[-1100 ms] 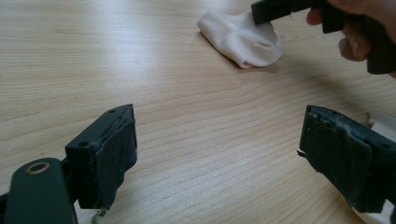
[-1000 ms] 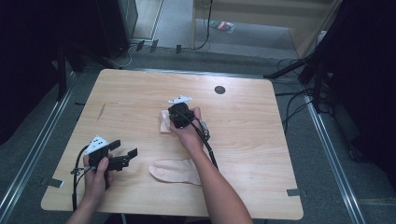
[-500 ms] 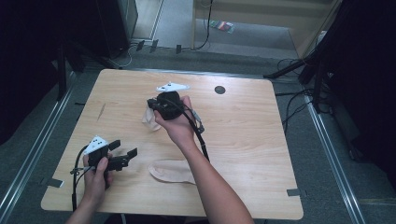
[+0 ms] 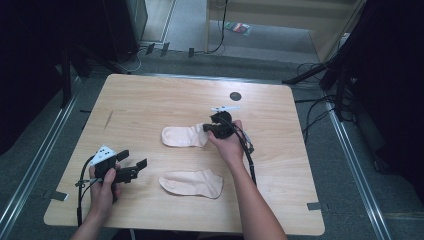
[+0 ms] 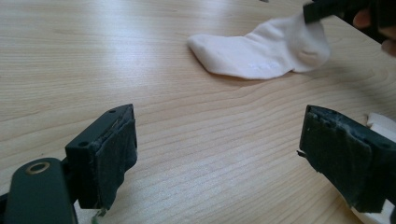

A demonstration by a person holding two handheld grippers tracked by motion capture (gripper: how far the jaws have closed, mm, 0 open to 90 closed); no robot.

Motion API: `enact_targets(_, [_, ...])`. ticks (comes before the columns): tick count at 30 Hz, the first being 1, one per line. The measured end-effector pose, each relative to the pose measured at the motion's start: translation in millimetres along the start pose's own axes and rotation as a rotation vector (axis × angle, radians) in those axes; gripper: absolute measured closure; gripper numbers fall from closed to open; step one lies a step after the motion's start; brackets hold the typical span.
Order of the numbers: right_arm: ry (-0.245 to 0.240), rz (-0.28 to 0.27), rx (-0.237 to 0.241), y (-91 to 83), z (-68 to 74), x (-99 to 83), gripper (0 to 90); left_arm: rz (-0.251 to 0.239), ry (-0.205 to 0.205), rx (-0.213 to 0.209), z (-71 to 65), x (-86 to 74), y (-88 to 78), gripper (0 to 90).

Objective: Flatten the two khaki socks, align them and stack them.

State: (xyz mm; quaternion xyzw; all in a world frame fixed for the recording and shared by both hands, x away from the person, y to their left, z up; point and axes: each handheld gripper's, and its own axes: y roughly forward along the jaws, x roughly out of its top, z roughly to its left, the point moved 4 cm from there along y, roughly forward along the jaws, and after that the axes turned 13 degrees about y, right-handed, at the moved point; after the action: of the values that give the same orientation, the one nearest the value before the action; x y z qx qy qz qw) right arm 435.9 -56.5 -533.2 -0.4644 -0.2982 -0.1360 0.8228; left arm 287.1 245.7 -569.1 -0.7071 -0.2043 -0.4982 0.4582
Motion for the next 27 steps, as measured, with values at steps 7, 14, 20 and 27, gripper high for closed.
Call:
enact_targets(7, [0.04, -0.076, -0.161, -2.1, -44.7, -10.5, 66.4, 0.004, 0.003, 0.001, -0.6, -0.1, 0.3, 11.6])
enact_targets(14, [0.041, -0.137, -0.164, -18.4, -50.2, -12.4, 72.5, 0.008, 0.006, 0.005, -0.3, -0.1, 0.8, 11.6])
enact_targets(20, [0.01, -0.142, -0.095, -25.0, -38.1, -15.8, 75.0, -0.004, -0.02, 0.017, 2.8, 1.3, -2.5, 12.2])
enact_targets(27, [-0.017, -0.141, -0.018, -47.0, -23.8, -30.8, 80.4, -0.006, -0.004, 0.003, -6.4, 6.2, -7.2, 15.5])
